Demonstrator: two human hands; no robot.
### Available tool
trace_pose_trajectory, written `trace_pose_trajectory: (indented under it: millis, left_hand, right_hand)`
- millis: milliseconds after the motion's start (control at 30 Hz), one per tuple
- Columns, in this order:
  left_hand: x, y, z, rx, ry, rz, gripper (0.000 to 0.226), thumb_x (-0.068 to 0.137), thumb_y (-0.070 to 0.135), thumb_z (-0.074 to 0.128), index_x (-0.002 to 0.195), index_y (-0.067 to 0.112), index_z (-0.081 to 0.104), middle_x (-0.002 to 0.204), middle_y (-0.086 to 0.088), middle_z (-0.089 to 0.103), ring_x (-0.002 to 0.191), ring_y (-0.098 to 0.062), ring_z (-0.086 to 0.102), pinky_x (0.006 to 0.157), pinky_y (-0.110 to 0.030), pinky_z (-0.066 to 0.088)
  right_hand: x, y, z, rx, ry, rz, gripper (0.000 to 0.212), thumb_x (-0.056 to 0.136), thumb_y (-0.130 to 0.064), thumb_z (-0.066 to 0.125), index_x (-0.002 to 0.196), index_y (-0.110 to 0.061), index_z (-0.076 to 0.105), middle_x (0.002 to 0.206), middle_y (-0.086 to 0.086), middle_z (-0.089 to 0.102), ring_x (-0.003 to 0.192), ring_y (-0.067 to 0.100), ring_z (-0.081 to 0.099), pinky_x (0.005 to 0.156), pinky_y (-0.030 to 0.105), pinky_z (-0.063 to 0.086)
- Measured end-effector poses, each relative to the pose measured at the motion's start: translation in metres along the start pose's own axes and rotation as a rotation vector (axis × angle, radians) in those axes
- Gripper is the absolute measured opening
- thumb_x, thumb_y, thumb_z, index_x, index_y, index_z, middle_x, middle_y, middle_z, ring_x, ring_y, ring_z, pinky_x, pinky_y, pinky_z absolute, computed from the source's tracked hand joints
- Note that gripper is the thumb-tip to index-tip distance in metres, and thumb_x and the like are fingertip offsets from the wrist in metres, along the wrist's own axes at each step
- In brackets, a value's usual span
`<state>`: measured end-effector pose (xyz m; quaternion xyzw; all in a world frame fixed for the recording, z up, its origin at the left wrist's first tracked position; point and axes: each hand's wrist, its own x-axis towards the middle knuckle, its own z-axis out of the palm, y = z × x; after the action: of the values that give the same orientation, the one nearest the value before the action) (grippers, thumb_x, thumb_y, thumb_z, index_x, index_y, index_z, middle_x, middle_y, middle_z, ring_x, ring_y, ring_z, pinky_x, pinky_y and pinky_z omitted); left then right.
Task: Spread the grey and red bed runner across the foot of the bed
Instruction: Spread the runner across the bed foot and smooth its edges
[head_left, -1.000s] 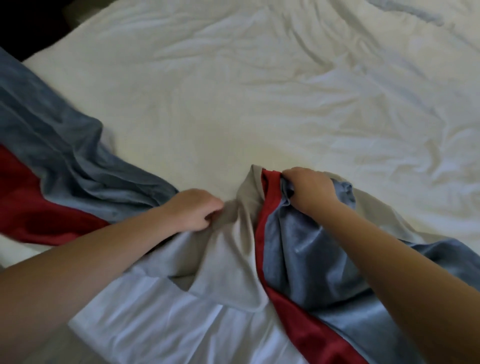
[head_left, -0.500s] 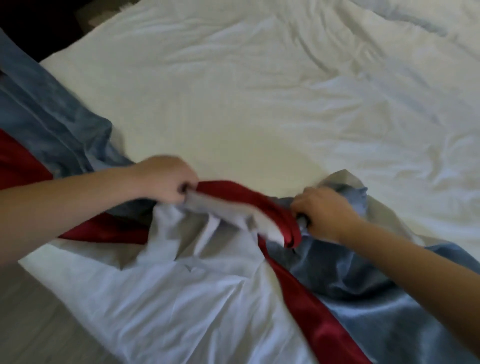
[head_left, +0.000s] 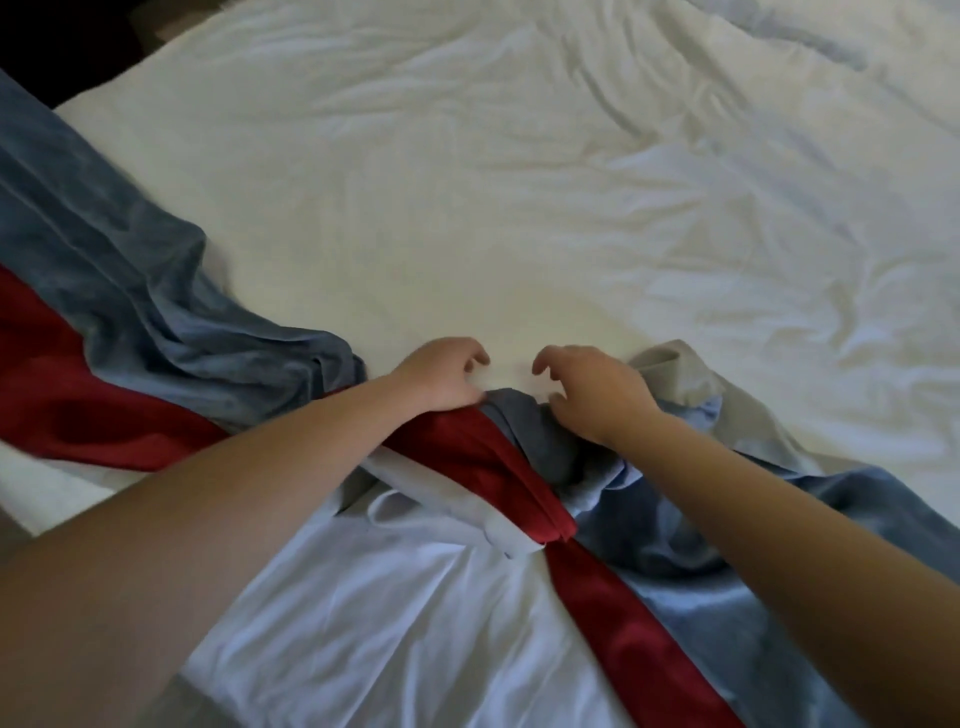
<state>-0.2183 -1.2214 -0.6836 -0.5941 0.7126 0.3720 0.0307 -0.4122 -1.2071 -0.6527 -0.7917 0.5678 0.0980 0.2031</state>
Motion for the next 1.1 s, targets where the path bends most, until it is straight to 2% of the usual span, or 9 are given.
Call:
trace_pose_trajectory:
  millis: [100,267,367,533,600,667,800,900,1100]
  left_hand:
    - [0.003,0.006,0.013,0.051,-0.154,0.038,0.053,0.076,0.014,0.066,0.127,0.019,0.054,0.122,0.000,0.059,0.109,-0.019,0.055,0.084,-0.025,0.043]
    - [-0.002,0.007,-0.001,0.186,-0.257,0.114,0.015,0.071,0.011,0.065,0.086,0.012,0.069,0.079,-0.004,0.067,0.074,-0.022,0.061,0.062,-0.033,0.049]
    - [-0.001,0.002,-0.031,0.279,-0.085,0.082,0.009,0.066,0.017,0.066,0.075,0.013,0.064,0.068,-0.003,0.060,0.065,-0.023,0.059,0.053,-0.030,0.043]
    - [0.016,-0.025,-0.105,0.442,0.411,0.077,0.018,0.068,0.019,0.063,0.084,0.020,0.057,0.086,-0.008,0.062,0.081,-0.032,0.061,0.059,-0.030,0.036]
    - [0.023,-0.040,-0.133,0.526,0.540,0.041,0.019,0.070,0.014,0.062,0.089,0.016,0.057,0.086,-0.010,0.061,0.080,-0.035,0.061,0.058,-0.031,0.036]
    - [0.030,-0.055,-0.151,0.597,0.516,-0.094,0.017,0.075,0.010,0.059,0.091,0.012,0.060,0.085,-0.010,0.061,0.080,-0.034,0.062,0.059,-0.032,0.037]
    - [0.035,-0.069,-0.150,0.695,0.205,-0.316,0.018,0.084,0.015,0.055,0.099,0.017,0.064,0.083,-0.001,0.054,0.084,-0.027,0.058,0.066,-0.033,0.040]
    - [0.042,-0.063,-0.135,0.725,0.281,-0.065,0.026,0.085,0.016,0.052,0.111,0.018,0.054,0.103,-0.007,0.055,0.096,-0.029,0.053,0.070,-0.037,0.037]
    - [0.060,-0.029,-0.106,0.472,0.407,0.495,0.033,0.081,0.010,0.050,0.111,0.016,0.062,0.106,-0.005,0.064,0.100,-0.026,0.053,0.080,-0.041,0.045]
  right_hand:
    - [0.010,0.001,0.005,-0.035,-0.339,0.186,0.048,0.078,-0.026,0.057,0.126,-0.025,0.051,0.120,0.003,0.058,0.109,0.027,0.055,0.082,0.034,0.049]
    - [0.020,-0.005,0.007,-0.164,-0.343,0.144,0.025,0.080,-0.013,0.054,0.101,-0.018,0.067,0.101,0.006,0.065,0.088,0.027,0.061,0.063,0.030,0.047]
    - [0.032,-0.010,-0.010,-0.120,-0.122,0.162,0.022,0.086,-0.012,0.051,0.100,-0.018,0.067,0.102,0.008,0.066,0.090,0.031,0.061,0.065,0.031,0.043]
    - [0.075,-0.040,-0.054,-0.152,0.478,0.081,0.024,0.091,-0.008,0.044,0.111,-0.015,0.056,0.103,0.012,0.062,0.095,0.033,0.057,0.064,0.033,0.033]
    - [0.095,-0.054,-0.066,-0.132,0.578,0.017,0.027,0.088,-0.003,0.045,0.110,-0.015,0.056,0.100,0.011,0.062,0.092,0.033,0.055,0.062,0.034,0.032]
    - [0.113,-0.059,-0.068,-0.018,0.461,0.058,0.033,0.088,-0.005,0.044,0.116,-0.019,0.054,0.108,0.010,0.061,0.100,0.032,0.055,0.070,0.037,0.038]
    - [0.118,-0.043,-0.049,0.070,0.130,0.257,0.031,0.091,-0.017,0.048,0.121,-0.024,0.053,0.118,0.008,0.057,0.108,0.030,0.056,0.084,0.037,0.044]
    - [0.100,-0.018,-0.036,0.170,0.076,0.322,0.033,0.091,-0.017,0.040,0.117,-0.029,0.057,0.115,0.005,0.060,0.098,0.029,0.059,0.081,0.038,0.049]
    - [0.039,0.042,-0.015,0.178,0.059,0.290,0.020,0.090,-0.029,0.049,0.105,-0.026,0.062,0.101,-0.001,0.067,0.084,0.022,0.060,0.072,0.035,0.050]
